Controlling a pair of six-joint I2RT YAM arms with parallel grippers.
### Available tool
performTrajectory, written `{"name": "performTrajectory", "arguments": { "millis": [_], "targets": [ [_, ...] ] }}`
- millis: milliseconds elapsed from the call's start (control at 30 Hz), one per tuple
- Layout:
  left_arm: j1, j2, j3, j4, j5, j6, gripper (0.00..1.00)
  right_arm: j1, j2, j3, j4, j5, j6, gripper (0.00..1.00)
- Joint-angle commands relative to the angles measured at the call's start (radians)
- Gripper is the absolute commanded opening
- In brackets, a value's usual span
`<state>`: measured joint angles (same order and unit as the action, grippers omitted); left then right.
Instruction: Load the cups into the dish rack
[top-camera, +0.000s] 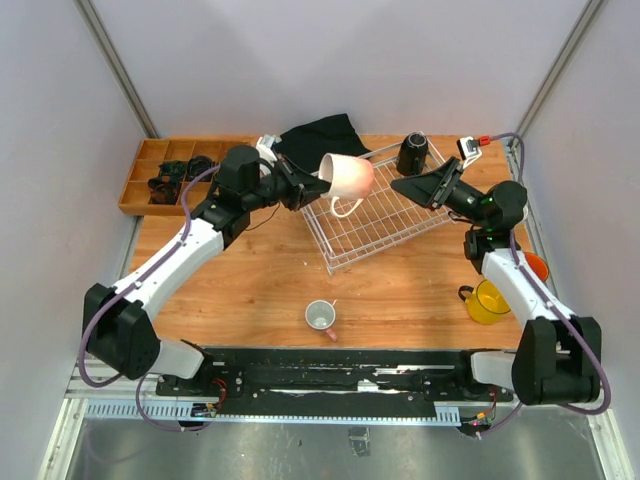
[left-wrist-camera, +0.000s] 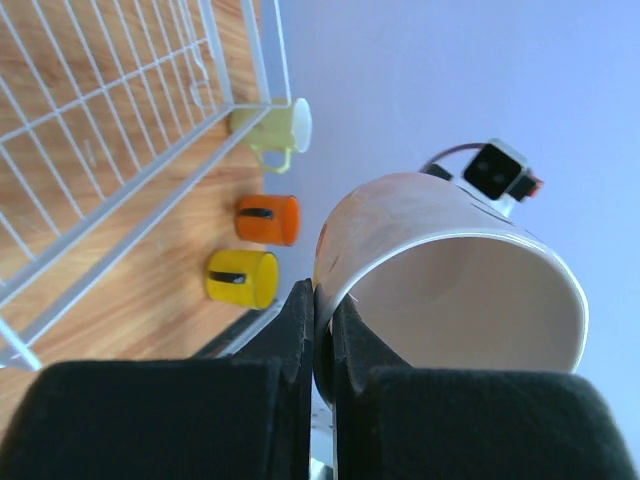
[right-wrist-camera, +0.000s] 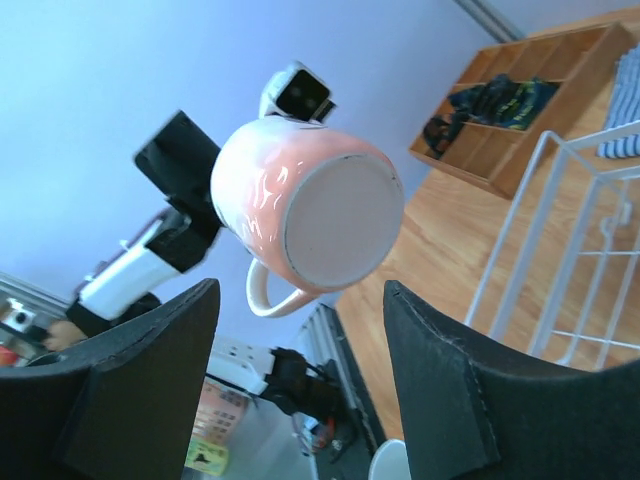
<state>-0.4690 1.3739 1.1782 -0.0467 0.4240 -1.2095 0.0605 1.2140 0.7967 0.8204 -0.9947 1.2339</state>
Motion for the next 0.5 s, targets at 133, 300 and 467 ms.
{"name": "performTrajectory", "arguments": {
  "millis": [133, 300, 467],
  "targets": [
    [-0.002, 0.035, 0.018, 0.432, 0.1, -0.243, 0.01, 0.145, 0.043, 0.004, 0.25, 0.048, 0.17, 0.67],
    [-0.002, 0.079, 0.036, 0.469, 0.091, -0.229, 0.01, 0.195, 0.071, 0.012, 0.261, 0.073, 0.196, 0.67],
    [-0.002, 0.114, 0.03, 0.504, 0.083, -0.218, 0.0, 0.222, 0.104, 0.034, 0.288, 0.097, 0.215, 0.66]
  ]
}}
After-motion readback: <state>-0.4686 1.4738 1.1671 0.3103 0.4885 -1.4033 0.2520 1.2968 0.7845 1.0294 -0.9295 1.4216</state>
